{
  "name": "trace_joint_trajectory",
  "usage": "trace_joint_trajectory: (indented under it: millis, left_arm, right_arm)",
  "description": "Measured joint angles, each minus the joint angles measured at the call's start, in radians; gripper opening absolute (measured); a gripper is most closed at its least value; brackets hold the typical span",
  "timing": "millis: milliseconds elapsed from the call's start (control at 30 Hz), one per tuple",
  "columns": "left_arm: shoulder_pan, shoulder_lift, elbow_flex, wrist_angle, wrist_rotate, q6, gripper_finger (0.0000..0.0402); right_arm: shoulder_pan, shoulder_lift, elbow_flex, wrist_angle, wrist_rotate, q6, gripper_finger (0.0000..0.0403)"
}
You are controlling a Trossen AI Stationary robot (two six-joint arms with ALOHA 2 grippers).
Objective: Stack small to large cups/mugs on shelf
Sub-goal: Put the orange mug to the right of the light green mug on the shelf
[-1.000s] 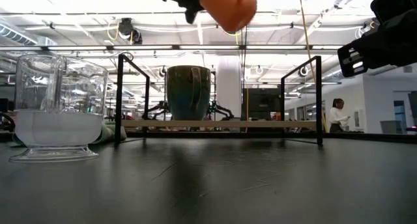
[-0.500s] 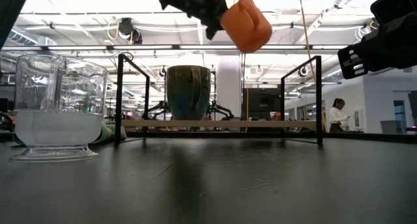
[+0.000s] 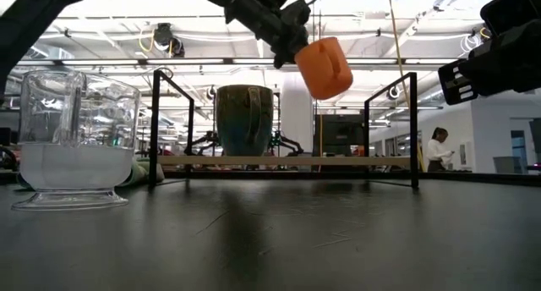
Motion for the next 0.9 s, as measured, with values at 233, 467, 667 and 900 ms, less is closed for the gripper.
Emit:
trace_joint_trajectory:
  millis: [233, 467, 667, 900]
  left_arm:
    - [0.002, 0.025, 0.05, -0.094, -0.006, 0.043, 0.0005]
    - [-0.003, 0.032, 0.049, -0.204, -0.056, 0.07, 0.0005]
    - [-0.019, 0.061, 0.046, -0.23, -0.066, 0.077, 0.0005]
    - [-0.032, 0.098, 0.046, -0.267, -0.076, 0.077, 0.0005]
  right_arm:
    - [-0.001, 0.0, 0.0, -0.003, 0.001, 0.006, 0.0]
    - [-0.003, 0.0, 0.0, 0.002, 0.004, 0.0, 0.0]
    - [-0.003, 0.0, 0.0, 0.002, 0.004, 0.004, 0.0]
    - [-0.003, 0.0, 0.0, -0.001, 0.004, 0.01, 0.0]
